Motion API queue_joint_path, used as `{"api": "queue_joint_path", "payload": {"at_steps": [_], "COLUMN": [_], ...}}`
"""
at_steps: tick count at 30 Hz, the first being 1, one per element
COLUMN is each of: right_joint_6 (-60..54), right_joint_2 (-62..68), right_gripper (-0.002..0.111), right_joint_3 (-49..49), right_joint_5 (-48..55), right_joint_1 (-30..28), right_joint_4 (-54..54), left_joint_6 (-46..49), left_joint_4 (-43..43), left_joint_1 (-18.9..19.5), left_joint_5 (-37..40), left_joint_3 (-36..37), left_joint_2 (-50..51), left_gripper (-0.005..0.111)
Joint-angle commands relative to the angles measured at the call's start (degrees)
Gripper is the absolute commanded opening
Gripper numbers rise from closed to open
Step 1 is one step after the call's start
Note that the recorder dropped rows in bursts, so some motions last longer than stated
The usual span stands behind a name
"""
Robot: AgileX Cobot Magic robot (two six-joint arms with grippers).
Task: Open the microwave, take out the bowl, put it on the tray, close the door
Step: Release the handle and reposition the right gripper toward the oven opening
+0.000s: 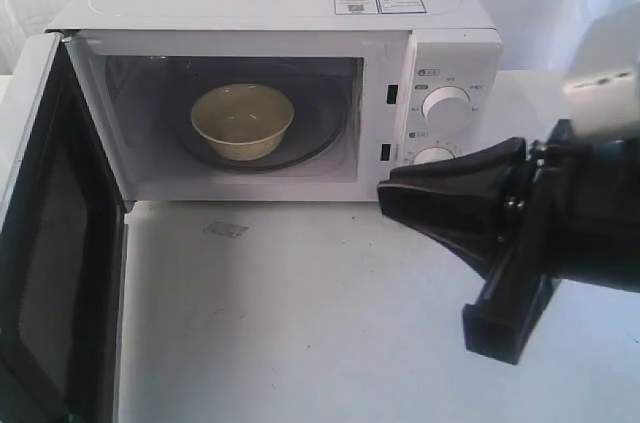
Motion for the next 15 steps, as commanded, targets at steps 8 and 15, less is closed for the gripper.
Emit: {"api": "queue_joint_path", "payload": {"at_steps": [8, 15], "right_joint_6": [-34.1, -36.6], "right_joint_2": [22.9, 33.1], "right_gripper": [0.042, 0.047], "right_joint_3": [-0.5, -7.9], "right_joint_5": [-4.1, 1.9], "right_joint_1": [0.8, 7.5], "right_joint_4": [14.4, 12.1], "left_joint_6": [-0.2, -0.2], "left_joint_4": [-0.2, -0.2], "left_joint_1": [0.0, 0.0], "left_joint_5": [0.0, 0.0], "left_joint_3": [0.2, 0.2], "left_joint_2": [-0.3, -0.3], "left_gripper": [0.000, 0.000]}}
